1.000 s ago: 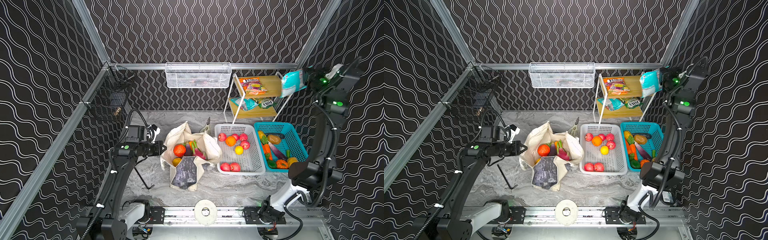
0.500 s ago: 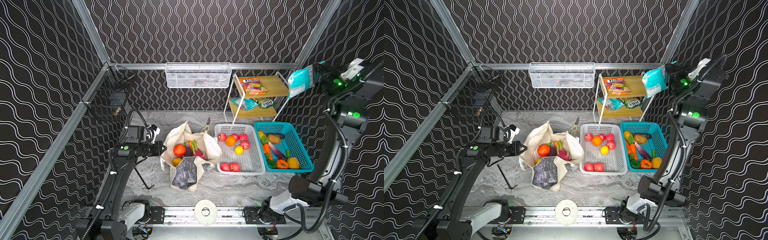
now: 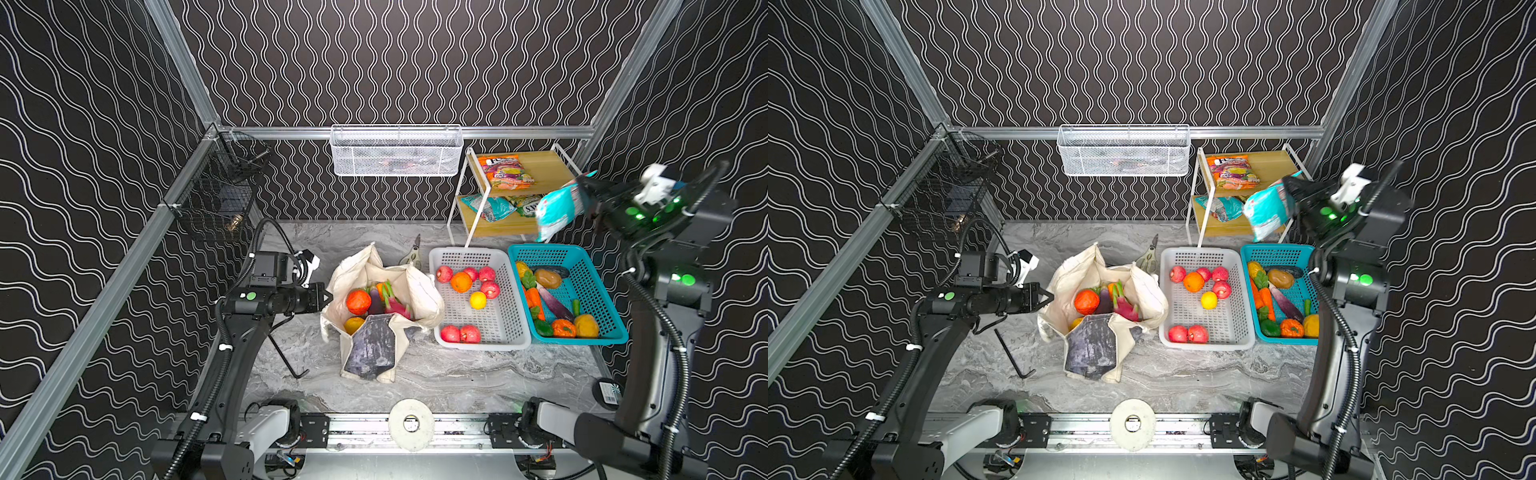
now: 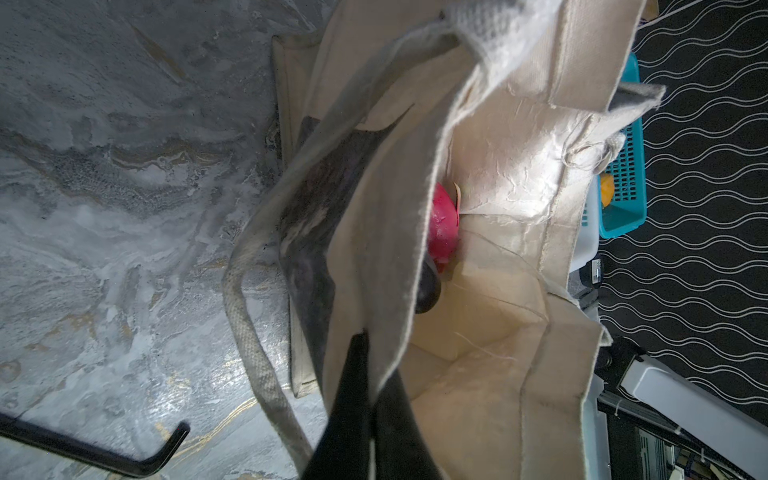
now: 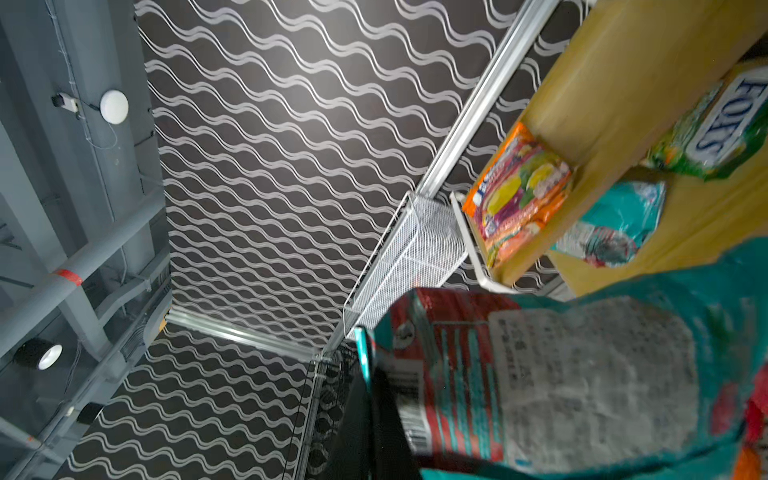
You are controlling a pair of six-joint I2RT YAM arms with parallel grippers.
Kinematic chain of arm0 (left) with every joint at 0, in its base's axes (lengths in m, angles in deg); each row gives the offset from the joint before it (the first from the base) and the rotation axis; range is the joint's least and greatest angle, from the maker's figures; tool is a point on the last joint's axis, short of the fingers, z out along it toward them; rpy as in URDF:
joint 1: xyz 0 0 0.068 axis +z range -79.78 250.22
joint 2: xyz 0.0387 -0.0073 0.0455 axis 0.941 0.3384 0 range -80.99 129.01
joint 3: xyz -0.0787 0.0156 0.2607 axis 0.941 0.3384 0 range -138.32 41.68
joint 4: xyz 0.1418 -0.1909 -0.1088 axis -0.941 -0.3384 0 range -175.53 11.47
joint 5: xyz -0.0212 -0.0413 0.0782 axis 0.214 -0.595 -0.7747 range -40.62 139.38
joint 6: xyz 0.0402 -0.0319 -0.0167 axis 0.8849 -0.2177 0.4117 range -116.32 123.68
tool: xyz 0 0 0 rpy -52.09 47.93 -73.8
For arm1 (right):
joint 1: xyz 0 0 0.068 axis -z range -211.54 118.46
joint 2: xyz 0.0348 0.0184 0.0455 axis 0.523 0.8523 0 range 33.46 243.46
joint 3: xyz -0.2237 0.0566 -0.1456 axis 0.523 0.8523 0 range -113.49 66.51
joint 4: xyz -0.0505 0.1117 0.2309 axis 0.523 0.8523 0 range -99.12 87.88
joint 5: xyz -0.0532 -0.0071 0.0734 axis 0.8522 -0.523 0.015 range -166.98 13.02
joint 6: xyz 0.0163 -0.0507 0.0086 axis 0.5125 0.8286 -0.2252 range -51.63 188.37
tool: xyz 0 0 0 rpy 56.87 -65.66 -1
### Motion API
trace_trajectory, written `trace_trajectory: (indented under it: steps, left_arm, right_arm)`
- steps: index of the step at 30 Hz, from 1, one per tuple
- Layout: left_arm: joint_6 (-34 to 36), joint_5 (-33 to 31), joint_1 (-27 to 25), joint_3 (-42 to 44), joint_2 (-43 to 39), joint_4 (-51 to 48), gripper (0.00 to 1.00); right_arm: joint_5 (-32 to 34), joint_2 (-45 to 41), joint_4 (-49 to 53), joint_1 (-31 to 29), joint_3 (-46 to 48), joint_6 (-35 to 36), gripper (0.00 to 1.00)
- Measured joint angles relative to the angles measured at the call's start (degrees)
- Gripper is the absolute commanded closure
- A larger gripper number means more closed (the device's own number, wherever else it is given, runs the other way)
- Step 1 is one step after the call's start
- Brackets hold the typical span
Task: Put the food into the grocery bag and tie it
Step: 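Pull the candy bag off the shelf and carry it over the tote bag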
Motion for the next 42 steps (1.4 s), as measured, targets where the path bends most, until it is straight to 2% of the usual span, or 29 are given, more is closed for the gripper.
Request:
trace_trajectory:
  steps: [8,20,30,34,42]
  left_arm:
    - [-0.02,0.02,0.00,0.39,-0.68,-0.07,1.00]
    - [-0.24,-0.39,0.00,-0.44,-1.60,-1.62,1.00]
    - [-1.46,-0.98,0.00,-0.28,-2.14,-1.92,1.00]
    - [-1.49,-1.07,0.00,-0.31,-2.32,-2.05,1.00]
    - [-1.46,-1.46,0.00,-0.52,-3.41,-3.54,1.00]
  right_arm:
    - [5.73,-4.83,1.51,-17.27,6.54,2.54,1.00]
    - [13.92,-6.03,0.24,-35.06,14.32,2.45,1.00]
    - [18.97,1.97,-5.97,-54.82,15.26,1.20,1.00]
    - [19.82,6.19,-9.01,-59.25,14.56,1.18,1.00]
    - [19.96,12.48,-13.64,-64.15,14.82,0.74,1.00]
